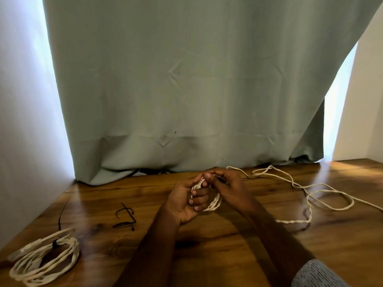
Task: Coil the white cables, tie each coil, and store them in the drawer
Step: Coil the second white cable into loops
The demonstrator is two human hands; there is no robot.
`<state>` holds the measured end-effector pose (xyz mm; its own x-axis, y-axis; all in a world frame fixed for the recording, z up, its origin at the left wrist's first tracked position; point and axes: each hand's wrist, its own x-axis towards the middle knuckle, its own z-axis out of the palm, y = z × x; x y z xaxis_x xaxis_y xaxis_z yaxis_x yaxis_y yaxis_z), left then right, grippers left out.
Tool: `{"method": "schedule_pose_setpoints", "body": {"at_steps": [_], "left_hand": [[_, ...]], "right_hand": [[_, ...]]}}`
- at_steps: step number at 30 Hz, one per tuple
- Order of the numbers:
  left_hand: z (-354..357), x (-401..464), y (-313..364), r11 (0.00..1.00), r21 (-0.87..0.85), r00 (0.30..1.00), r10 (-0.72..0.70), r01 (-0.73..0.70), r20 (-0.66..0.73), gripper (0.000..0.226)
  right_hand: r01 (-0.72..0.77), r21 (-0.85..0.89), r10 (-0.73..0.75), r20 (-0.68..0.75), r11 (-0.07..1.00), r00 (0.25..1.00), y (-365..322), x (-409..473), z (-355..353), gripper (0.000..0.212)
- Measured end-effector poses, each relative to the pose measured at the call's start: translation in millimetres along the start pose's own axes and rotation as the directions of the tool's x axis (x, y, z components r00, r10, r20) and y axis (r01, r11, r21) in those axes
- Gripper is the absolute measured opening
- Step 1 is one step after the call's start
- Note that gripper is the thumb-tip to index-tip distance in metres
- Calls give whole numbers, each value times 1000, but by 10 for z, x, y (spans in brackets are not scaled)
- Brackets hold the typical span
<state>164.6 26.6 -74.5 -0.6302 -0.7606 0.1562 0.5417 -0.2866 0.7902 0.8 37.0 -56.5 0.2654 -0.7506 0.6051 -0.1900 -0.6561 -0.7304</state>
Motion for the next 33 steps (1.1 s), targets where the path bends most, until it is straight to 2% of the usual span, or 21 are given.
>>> {"method": "schedule_pose_setpoints", "body": {"at_steps": [3, 8, 15, 18, 20, 23, 25, 30, 33], "left_hand": [[6, -13, -15, 999, -30, 999, -18, 19, 38, 44], [41, -51, -46, 998, 66, 1000, -16, 16, -3, 35], [65, -3, -6, 996, 49, 996, -72, 70, 47, 42], [71, 1, -16, 989, 124, 997, -80, 79, -1, 39], [78, 18, -24, 983, 160, 996, -80, 85, -35, 45], [52, 32, -43, 988, 119, 995, -99, 101, -29, 64], [21, 39, -58, 991, 87, 995, -104, 105, -6, 62], [14, 41, -105, 992, 107, 996, -73, 67, 56, 49], [20, 32, -97, 994, 97, 998, -57, 54, 27, 47]], "right_hand": [[-31, 39, 31, -2, 999, 1000, 15, -10, 6, 19], [-47, 102, 45, 20, 994, 999, -17, -37, -24, 23], [-178, 175, 182, -7, 968, 983, -40, -19, 16, 25], [-193, 181, 195, 8, 964, 981, 0, -17, 18, 31], [-200, 188, 204, -1, 962, 979, 19, -20, 15, 32], [-250, 184, 259, -27, 950, 965, 42, -17, 15, 34], [-279, 210, 293, -38, 937, 955, 50, -23, 6, 35], [-209, 240, 221, -24, 948, 975, 29, -39, -7, 27], [-192, 246, 201, -15, 950, 979, 20, -26, 8, 26]]}}
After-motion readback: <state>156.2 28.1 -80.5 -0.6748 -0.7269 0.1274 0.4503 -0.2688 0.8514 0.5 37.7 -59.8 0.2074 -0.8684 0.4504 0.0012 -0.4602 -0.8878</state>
